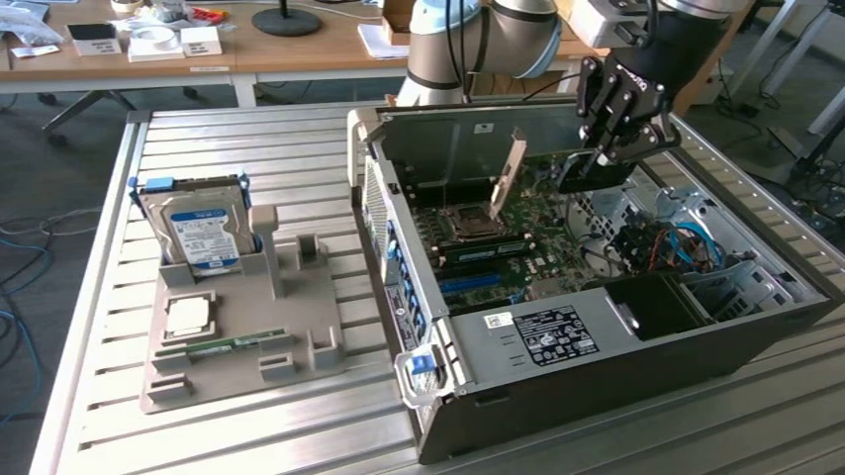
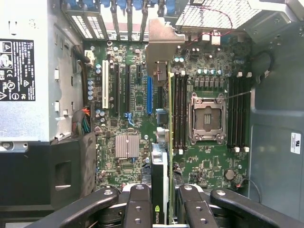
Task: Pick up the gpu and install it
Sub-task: 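Insert the gpu into the slot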
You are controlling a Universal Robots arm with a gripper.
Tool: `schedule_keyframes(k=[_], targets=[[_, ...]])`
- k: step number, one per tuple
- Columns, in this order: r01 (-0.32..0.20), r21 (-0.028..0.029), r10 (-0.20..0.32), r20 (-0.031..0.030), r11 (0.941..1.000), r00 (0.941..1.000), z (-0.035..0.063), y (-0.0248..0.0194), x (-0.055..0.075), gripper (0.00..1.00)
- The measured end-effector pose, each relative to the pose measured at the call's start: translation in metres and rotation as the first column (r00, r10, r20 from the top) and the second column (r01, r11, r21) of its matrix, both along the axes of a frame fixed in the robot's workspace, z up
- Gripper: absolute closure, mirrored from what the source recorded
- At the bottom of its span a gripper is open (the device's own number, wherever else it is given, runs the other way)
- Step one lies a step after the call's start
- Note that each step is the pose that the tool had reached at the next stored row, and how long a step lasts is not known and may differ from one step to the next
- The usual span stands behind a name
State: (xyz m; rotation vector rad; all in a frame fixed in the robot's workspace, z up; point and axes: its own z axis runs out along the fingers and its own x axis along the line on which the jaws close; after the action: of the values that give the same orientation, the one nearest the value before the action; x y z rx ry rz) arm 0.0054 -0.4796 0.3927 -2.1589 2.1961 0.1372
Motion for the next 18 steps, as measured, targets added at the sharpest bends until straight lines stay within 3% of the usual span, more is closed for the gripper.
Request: schedule_keyframes(k=[5,7,8,9,12,18], targets=[[0.001,0.0019,-0.001,0.0014,1.0000,1.0000,-0.0006,0.0000,-0.004,0.73],[0.001,0.0026,-0.001,0.0064,1.0000,1.0000,-0.0013,0.0000,-0.008,0.73],[0.001,0.0029,-0.001,0.0127,1.0000,0.9999,-0.0021,0.0000,-0.013,0.73],[0.001,0.0028,-0.001,0.0139,1.0000,0.9999,-0.0025,0.0000,-0.015,0.73],[0.001,0.0028,-0.001,0.0149,1.0000,0.9999,-0.0039,0.0000,-0.027,0.73],[0.001,0.0031,-0.001,0.0149,1.0000,0.9999,-0.0060,0.0000,-0.027,0.73]])
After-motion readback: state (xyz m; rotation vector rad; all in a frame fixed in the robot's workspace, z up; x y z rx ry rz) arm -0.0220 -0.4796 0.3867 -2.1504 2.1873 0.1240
